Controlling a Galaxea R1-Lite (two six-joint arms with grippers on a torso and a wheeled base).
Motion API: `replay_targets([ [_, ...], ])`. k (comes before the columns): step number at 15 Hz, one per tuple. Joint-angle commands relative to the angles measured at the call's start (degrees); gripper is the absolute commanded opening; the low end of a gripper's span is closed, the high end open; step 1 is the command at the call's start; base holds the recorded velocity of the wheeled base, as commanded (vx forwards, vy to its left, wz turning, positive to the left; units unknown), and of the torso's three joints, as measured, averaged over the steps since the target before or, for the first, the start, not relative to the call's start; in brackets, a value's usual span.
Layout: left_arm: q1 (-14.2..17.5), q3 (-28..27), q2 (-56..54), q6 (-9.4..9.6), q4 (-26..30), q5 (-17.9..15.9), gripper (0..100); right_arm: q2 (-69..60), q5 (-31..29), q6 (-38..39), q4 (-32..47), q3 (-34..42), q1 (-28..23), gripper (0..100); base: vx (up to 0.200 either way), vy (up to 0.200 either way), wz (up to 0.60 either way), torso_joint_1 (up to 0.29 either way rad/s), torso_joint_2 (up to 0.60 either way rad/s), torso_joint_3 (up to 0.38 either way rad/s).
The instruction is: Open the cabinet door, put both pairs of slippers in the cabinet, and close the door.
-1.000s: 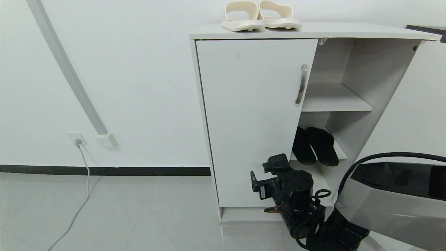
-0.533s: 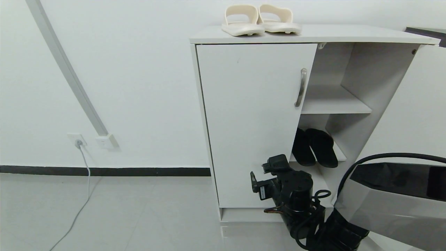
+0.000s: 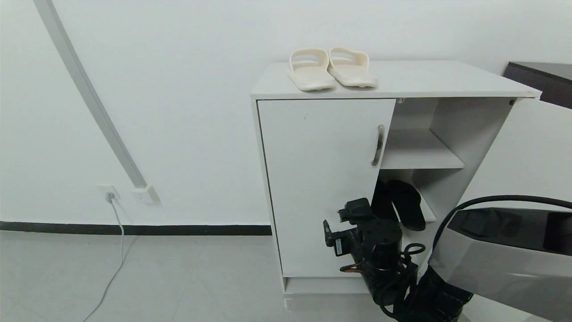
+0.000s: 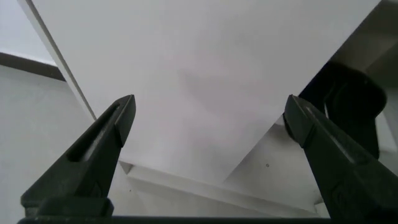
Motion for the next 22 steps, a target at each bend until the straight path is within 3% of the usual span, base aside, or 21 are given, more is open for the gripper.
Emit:
replay_targets([
  [1, 0.0, 0.0, 0.1, -0.01, 0.0, 0.0, 0, -0.2, 0.0, -0.1, -0.5, 0.0, -0.6, 100, 0.0, 0.0, 0.0, 0.119, -0.47, -0.334],
  [21, 0.0, 0.0, 0.1, -0.01, 0.0, 0.0, 0, -2.1, 0.1, -0.1, -0.6, 1.6, -0.6, 100, 0.0, 0.0, 0.0, 0.197, -0.51, -0.319],
  [22, 0.0, 0.0, 0.1, 1.31, 0.0, -0.2, 0, -1.8, 0.1, -0.1, -0.5, 1.6, -0.6, 100, 0.0, 0.0, 0.0, 0.266, -0.6, -0.33],
])
